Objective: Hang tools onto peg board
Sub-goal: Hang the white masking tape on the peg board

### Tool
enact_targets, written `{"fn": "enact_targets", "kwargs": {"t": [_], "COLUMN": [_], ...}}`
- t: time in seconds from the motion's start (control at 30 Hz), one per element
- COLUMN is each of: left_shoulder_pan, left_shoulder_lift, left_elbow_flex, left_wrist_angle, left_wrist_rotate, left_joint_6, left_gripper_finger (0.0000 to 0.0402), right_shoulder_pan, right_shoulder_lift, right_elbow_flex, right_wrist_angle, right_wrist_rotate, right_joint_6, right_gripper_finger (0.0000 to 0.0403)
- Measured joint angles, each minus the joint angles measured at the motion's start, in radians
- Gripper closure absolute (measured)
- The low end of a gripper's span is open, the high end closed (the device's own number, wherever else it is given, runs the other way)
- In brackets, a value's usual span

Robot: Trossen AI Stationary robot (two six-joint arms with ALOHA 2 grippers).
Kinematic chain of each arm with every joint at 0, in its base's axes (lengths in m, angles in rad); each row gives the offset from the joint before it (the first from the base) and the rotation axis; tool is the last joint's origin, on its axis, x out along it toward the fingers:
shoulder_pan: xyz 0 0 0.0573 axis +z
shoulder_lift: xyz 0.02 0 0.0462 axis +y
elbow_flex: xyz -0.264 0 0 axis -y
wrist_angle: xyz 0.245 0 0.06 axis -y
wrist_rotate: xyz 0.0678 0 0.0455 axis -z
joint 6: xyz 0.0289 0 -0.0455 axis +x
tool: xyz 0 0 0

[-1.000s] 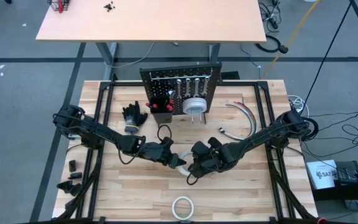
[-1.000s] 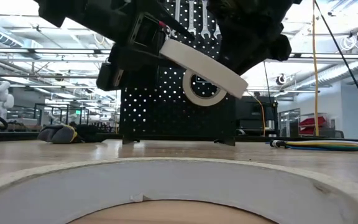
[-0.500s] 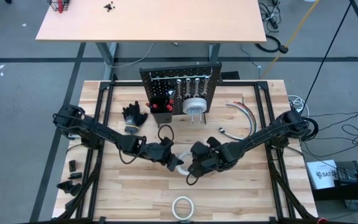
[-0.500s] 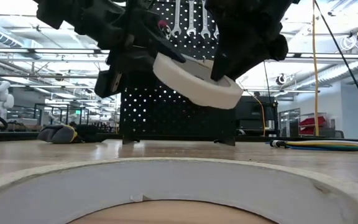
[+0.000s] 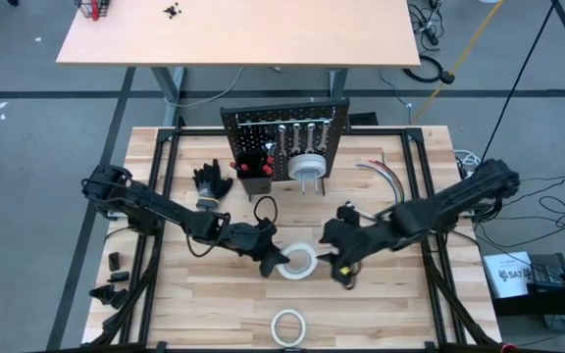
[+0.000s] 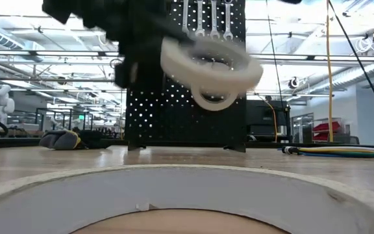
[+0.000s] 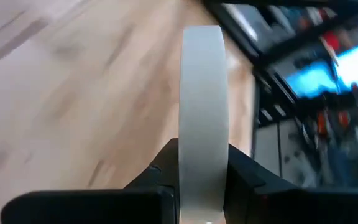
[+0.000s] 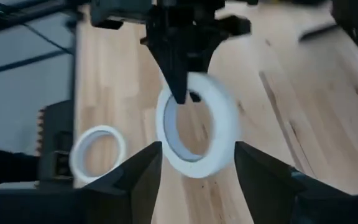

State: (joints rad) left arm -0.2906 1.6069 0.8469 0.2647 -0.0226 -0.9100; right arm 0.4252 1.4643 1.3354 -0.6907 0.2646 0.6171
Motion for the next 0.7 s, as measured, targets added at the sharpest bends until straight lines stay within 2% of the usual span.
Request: {"fn": "enact_targets", "kwargs": {"t": [0.2, 0.33, 0.43, 0.7], "left_shoulder_pan": [-0.053, -0.067, -0.056, -0.03], "left_shoulder_lift": [-0.065, -0.103, -0.125, -0.157], "left_elbow_flex": [0.079, 0.132, 0.152, 0.163], "left_wrist_angle": [0.02, -0.001, -0.01, -0.078], "left_wrist_rotate": [0.025, -0.062, -0.098, -0.09], "left_joint_6": [0.343, 0.486, 0.547, 0.565], "left_gripper_finger": [0.0338, 0.0338, 0.0338, 0.0338], "right_shoulder_pan": [0.009, 0.009, 0.015, 0.021], "right_shoulder_lift": [-0.12, -0.143, -0.143, -0.143], "right_elbow_flex": [0.0, 0.001, 0.001, 0.0], "right_wrist_angle": [0.039, 0.112, 0.142, 0.142], "right_wrist_rotate": [-0.031, -0.03, -0.04, -0.029], "right_joint_6": [-0.08, -0.113, -0.143, -0.158], "right_gripper_finger": [0.0223, 0.0234, 0.024, 0.0243]}}
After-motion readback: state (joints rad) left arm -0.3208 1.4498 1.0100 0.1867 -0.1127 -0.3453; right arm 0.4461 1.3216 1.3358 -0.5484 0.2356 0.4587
